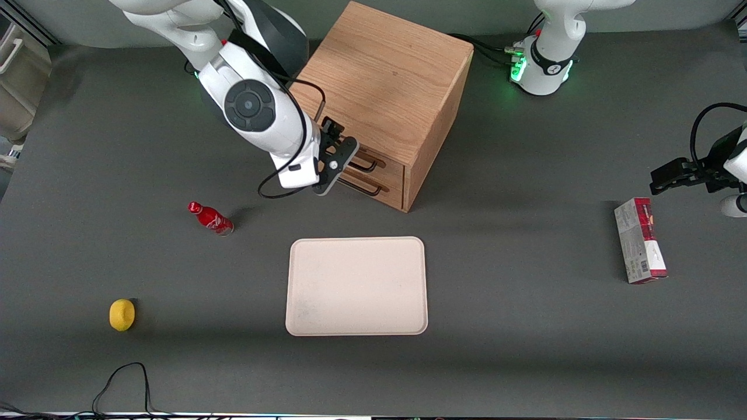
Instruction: Open upper drawer
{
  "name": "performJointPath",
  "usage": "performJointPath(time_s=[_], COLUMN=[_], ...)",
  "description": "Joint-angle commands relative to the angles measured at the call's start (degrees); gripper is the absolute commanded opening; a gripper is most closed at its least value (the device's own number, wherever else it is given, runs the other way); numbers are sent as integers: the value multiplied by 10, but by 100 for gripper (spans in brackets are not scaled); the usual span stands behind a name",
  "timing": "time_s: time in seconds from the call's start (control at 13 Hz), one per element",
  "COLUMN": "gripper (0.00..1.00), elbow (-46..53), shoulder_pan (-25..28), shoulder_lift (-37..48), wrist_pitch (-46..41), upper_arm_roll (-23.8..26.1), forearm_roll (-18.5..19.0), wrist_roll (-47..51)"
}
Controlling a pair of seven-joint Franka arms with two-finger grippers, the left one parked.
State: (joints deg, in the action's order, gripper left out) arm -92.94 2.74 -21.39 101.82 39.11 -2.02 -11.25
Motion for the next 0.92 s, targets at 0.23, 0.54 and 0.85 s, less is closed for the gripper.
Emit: performJointPath(time_s=[0.23, 0.54, 0.85], gripper=[100, 100, 100], elbow=[-43, -45, -40], shoulder_pan=[0, -2, -4], shoulder_lift=[7, -16, -30], wrist_pitch=[57, 82, 99], upper_arm_roll=[-2, -3, -13], forearm_roll=[22, 52, 57], wrist_roll=[-21, -32, -46])
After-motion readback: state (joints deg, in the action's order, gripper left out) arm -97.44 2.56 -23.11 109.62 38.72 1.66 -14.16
